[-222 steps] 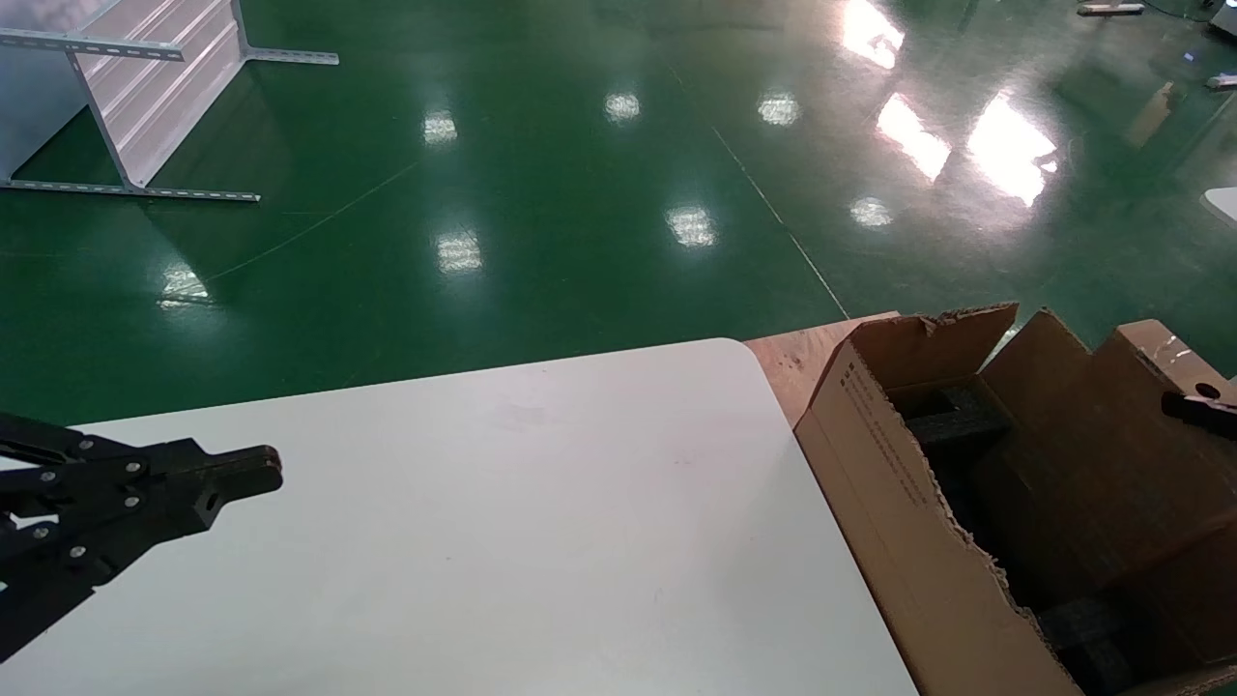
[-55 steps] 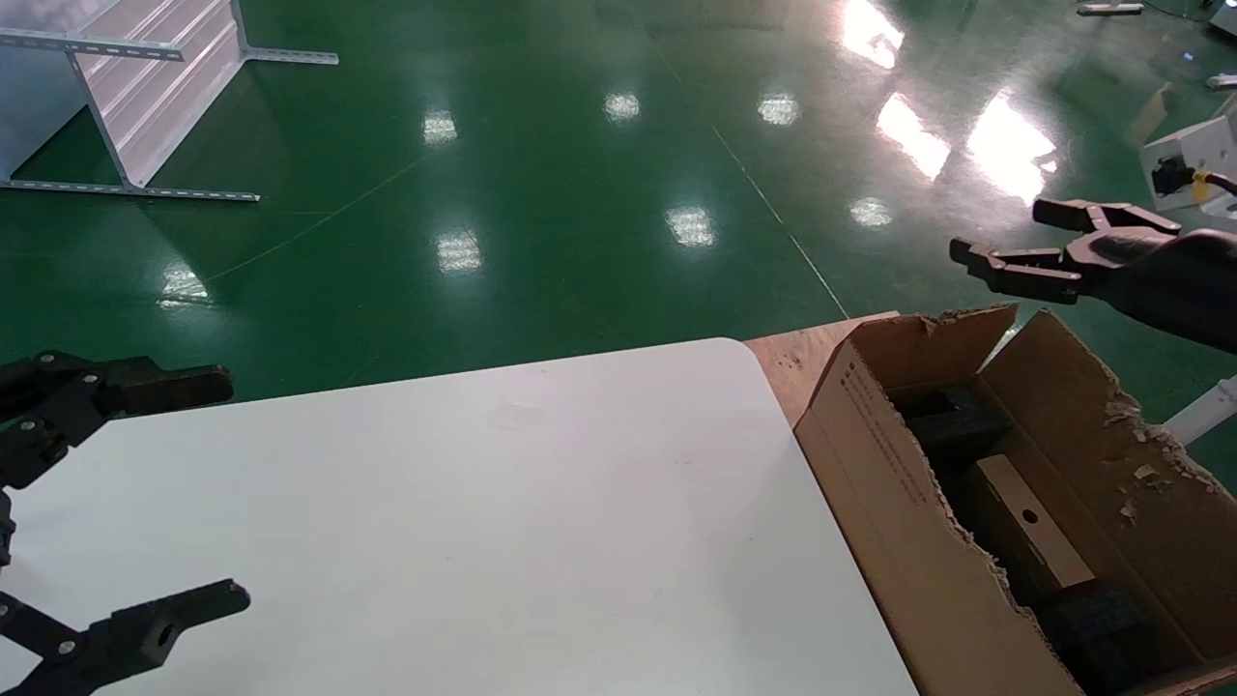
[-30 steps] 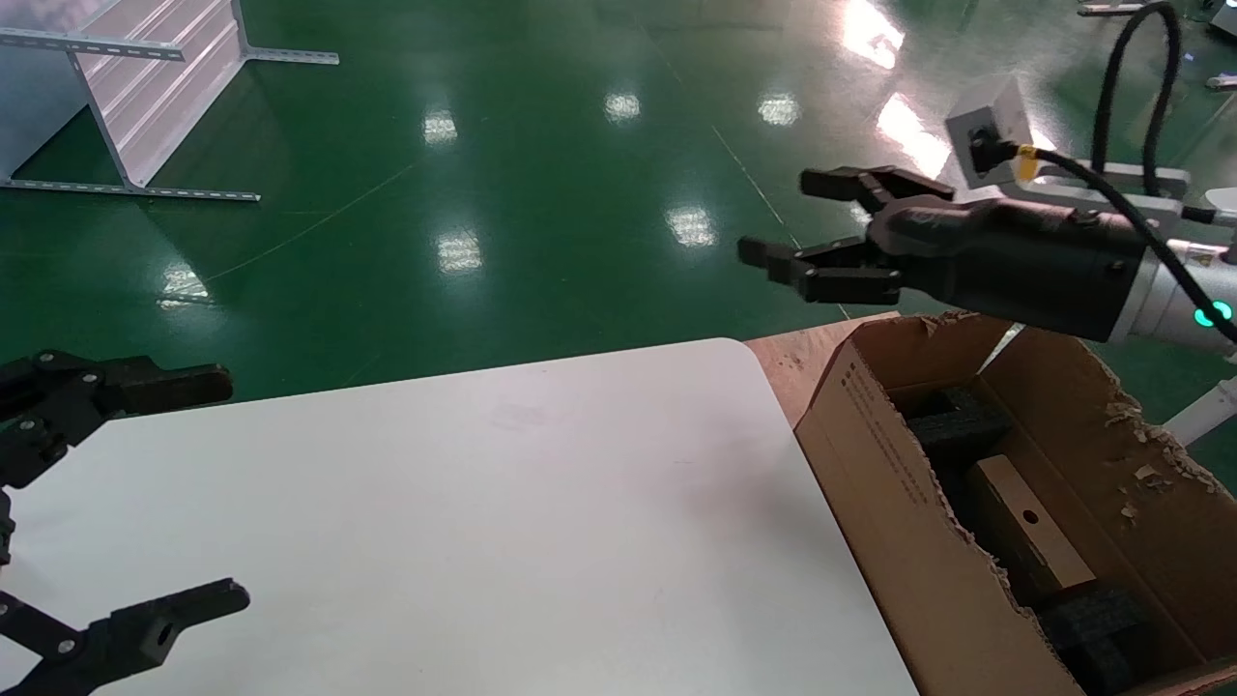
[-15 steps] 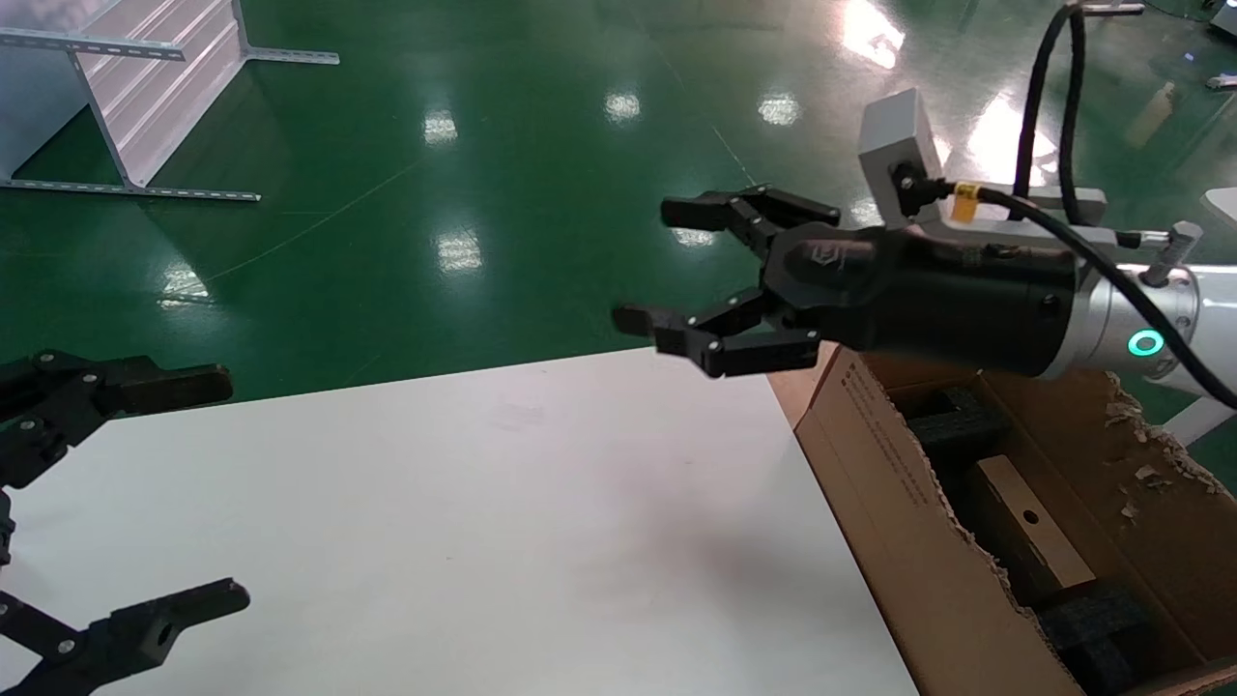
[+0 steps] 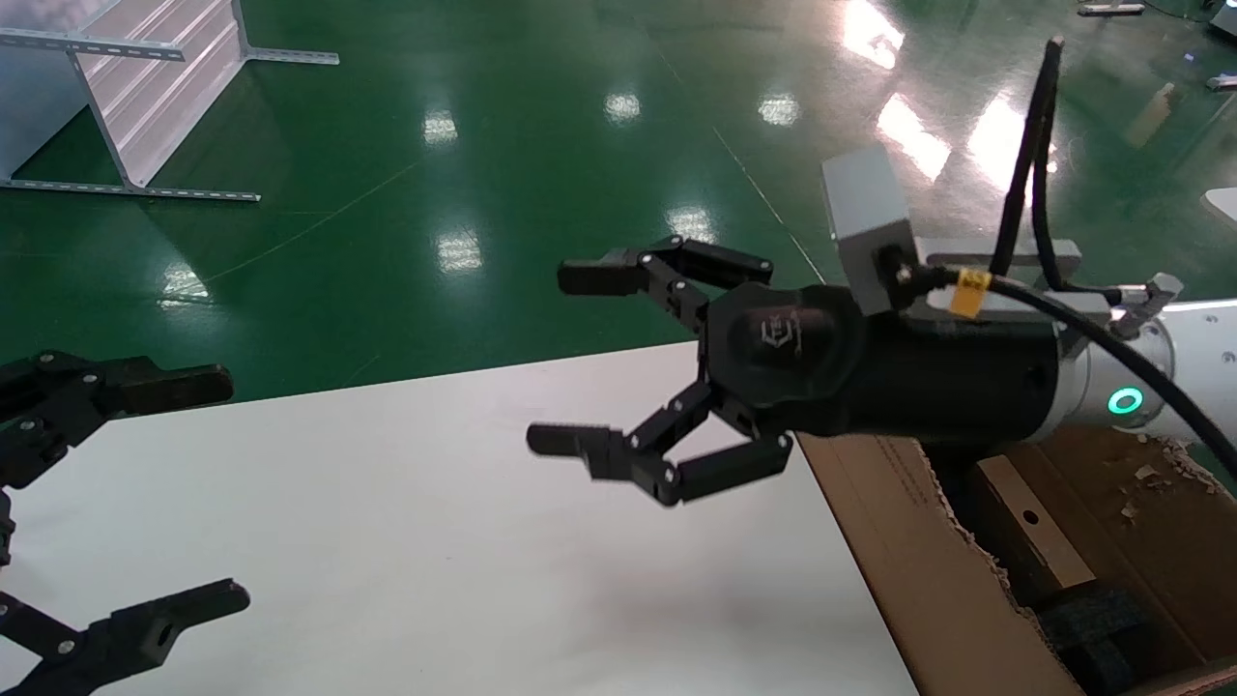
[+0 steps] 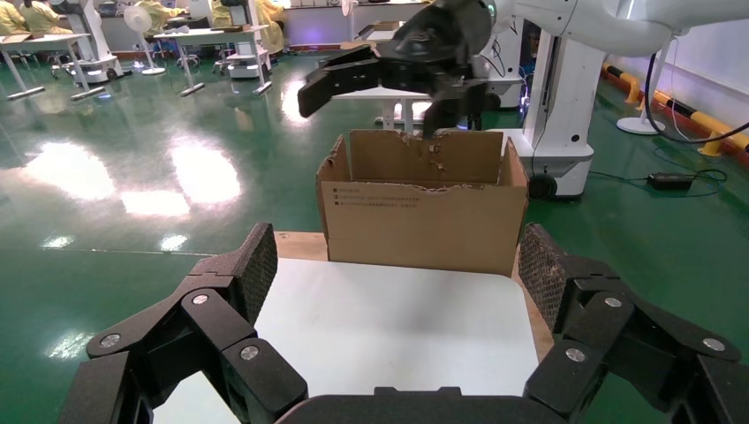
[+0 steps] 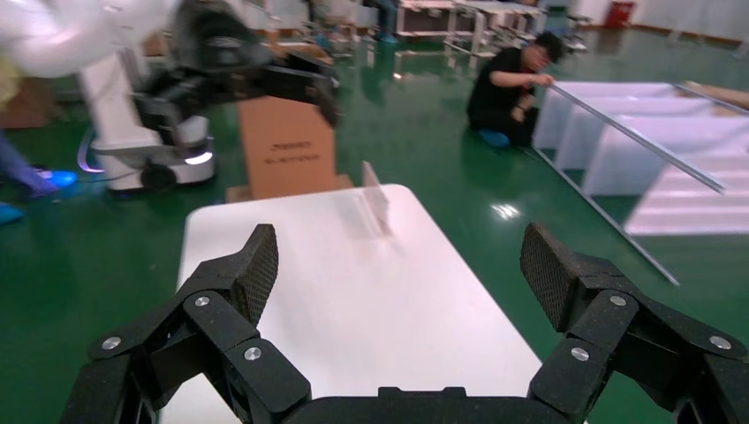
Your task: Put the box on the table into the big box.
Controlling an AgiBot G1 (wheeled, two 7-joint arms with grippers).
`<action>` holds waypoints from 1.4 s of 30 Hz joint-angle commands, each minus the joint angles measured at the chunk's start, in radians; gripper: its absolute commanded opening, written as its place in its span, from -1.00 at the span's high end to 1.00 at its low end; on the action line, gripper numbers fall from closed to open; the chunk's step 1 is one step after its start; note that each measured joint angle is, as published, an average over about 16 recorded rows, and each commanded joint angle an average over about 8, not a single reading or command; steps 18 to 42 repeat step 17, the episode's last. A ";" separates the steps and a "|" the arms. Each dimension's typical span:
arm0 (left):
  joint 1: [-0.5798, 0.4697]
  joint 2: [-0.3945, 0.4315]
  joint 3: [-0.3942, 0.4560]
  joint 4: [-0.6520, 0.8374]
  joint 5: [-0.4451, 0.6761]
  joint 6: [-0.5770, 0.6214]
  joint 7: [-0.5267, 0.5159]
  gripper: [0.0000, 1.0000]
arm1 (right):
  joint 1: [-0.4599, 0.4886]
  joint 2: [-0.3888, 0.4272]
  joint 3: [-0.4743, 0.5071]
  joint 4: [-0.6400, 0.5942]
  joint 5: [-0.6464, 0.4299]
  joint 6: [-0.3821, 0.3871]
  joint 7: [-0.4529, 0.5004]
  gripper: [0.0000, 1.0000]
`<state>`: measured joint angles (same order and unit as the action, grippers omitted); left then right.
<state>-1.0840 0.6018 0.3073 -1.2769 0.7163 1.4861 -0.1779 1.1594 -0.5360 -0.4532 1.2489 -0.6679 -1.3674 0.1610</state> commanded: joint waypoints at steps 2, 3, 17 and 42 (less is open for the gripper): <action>0.000 0.000 0.000 0.000 0.000 0.000 0.000 -1.00 | -0.030 -0.026 0.060 0.012 -0.022 -0.045 0.009 -1.00; 0.000 0.000 0.000 0.000 0.000 0.000 0.000 -1.00 | -0.039 -0.035 0.080 0.016 -0.029 -0.059 0.012 -1.00; 0.000 0.000 0.000 0.000 -0.001 0.000 0.000 -1.00 | -0.106 -0.093 0.215 0.043 -0.077 -0.159 0.030 -1.00; 0.000 0.000 0.000 0.000 -0.001 0.000 0.000 -1.00 | -0.106 -0.093 0.215 0.043 -0.077 -0.159 0.030 -1.00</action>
